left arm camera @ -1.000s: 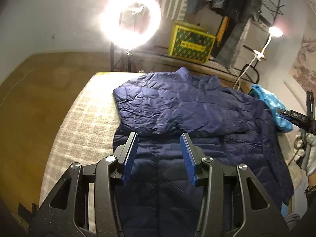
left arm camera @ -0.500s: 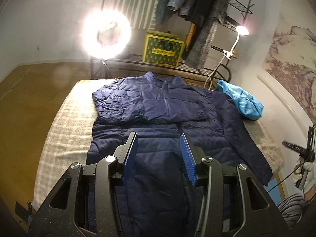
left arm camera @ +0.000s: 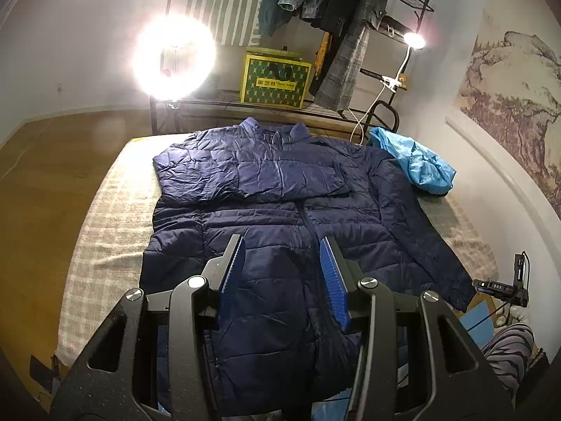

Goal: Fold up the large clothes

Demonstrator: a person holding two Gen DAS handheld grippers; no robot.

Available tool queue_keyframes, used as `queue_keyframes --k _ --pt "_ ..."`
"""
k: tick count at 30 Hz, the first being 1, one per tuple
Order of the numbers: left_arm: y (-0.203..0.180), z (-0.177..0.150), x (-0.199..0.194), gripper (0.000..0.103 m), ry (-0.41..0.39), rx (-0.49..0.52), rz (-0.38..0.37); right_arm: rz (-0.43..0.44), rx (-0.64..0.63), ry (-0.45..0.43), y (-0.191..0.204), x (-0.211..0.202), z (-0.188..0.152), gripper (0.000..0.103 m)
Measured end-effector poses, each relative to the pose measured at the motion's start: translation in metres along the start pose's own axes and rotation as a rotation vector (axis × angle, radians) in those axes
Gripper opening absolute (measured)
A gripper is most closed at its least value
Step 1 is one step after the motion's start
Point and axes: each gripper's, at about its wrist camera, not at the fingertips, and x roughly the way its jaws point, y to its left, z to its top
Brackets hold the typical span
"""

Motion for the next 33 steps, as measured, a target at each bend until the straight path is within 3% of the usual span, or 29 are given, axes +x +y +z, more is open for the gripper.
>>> queue_keyframes --k 5,7,8,9,15,21,27,33 --pt "-0.003 0.006 0.009 0.045 0.014 -0.019 0.003 -0.033 -0.076 0.047 0.007 0.013 -0.006 0.051" --pt "-0.004 0.009 0.010 0.045 0.013 -0.031 0.003 -0.020 -0.097 0.056 0.010 0.016 -0.008 0.030" --pt "-0.004 0.010 0.010 0.045 0.012 -0.034 0.001 -0.020 -0.106 0.056 0.011 0.016 -0.008 0.014" --pt "-0.005 0.013 0.011 0.045 0.010 -0.038 0.001 -0.007 -0.113 0.058 0.014 0.016 -0.006 0.008" --pt "-0.009 0.029 0.014 0.045 -0.012 -0.042 0.001 0.046 -0.140 -0.041 0.036 -0.015 0.019 0.006" --pt "-0.010 0.042 0.024 0.045 -0.030 -0.066 -0.006 0.093 -0.228 -0.165 0.087 -0.065 0.059 0.006" --pt "0.004 0.047 0.040 0.045 -0.030 -0.082 -0.011 0.174 -0.314 -0.247 0.175 -0.093 0.097 0.006" --pt "0.040 0.059 0.039 0.045 -0.073 -0.107 0.019 0.204 -0.411 -0.281 0.291 -0.087 0.135 0.006"
